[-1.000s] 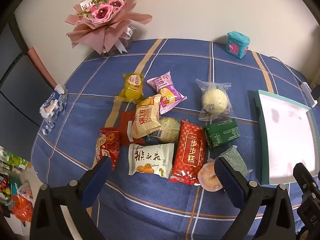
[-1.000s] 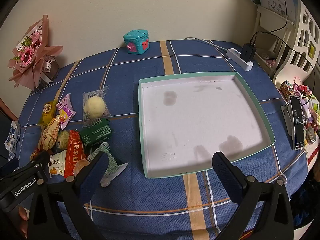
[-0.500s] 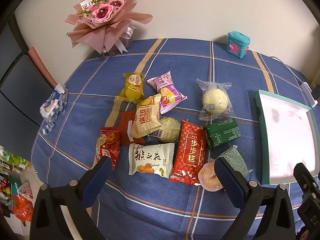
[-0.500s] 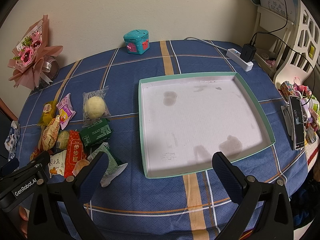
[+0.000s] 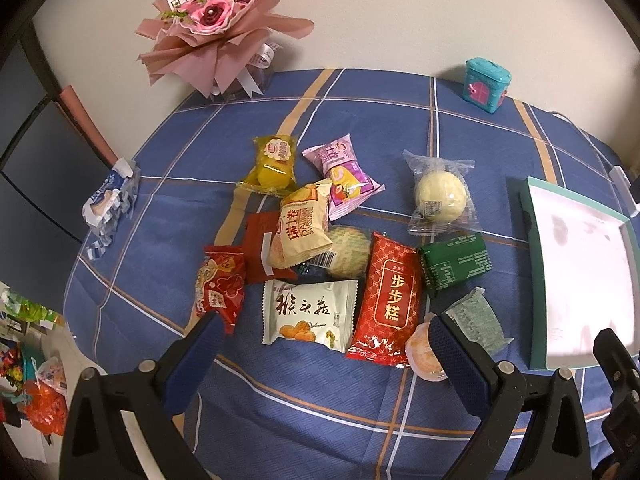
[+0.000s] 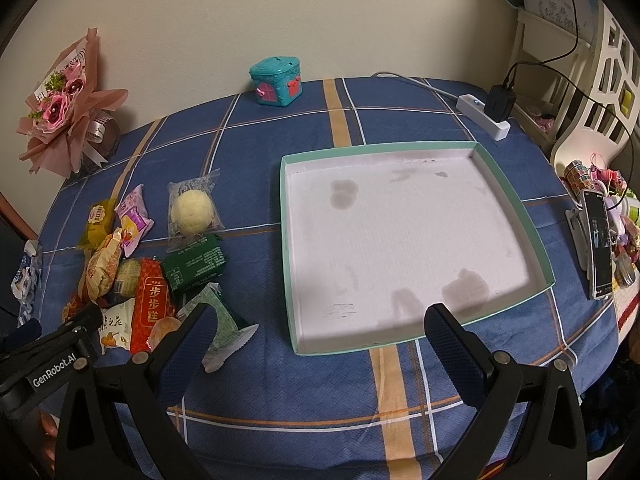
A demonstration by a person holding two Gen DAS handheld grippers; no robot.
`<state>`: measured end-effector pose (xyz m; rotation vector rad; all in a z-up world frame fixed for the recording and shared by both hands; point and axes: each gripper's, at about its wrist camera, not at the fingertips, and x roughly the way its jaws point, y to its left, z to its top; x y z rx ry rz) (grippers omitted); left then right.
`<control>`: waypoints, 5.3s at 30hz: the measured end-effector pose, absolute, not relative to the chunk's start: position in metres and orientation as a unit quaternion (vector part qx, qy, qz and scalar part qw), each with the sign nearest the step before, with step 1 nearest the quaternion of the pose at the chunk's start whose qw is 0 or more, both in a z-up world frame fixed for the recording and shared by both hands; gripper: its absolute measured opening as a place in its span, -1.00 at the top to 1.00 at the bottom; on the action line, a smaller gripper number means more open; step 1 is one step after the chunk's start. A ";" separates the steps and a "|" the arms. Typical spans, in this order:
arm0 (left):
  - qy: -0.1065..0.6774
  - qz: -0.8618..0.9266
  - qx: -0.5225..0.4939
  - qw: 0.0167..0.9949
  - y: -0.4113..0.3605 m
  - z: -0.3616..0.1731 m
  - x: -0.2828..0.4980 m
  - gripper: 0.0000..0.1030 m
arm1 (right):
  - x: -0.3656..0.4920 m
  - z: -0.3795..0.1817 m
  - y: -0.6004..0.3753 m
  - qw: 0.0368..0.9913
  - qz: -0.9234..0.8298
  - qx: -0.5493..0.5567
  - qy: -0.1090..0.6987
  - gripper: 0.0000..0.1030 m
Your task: Organize snacks
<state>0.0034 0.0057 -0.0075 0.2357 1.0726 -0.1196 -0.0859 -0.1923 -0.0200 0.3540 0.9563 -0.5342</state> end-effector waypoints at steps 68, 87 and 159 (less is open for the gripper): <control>0.561 0.024 0.028 0.827 0.089 -0.032 0.047 -1.00 | -0.015 -0.062 -0.143 0.818 -0.156 0.171 0.526 -1.00; 0.616 0.036 -0.062 0.785 0.156 -0.085 0.089 -0.70 | 0.014 -0.087 -0.145 0.805 -0.137 0.185 0.547 -0.69; 0.582 -0.040 -0.040 0.811 0.094 -0.060 0.093 0.32 | 0.006 -0.055 -0.152 0.824 -0.095 0.176 0.531 -0.04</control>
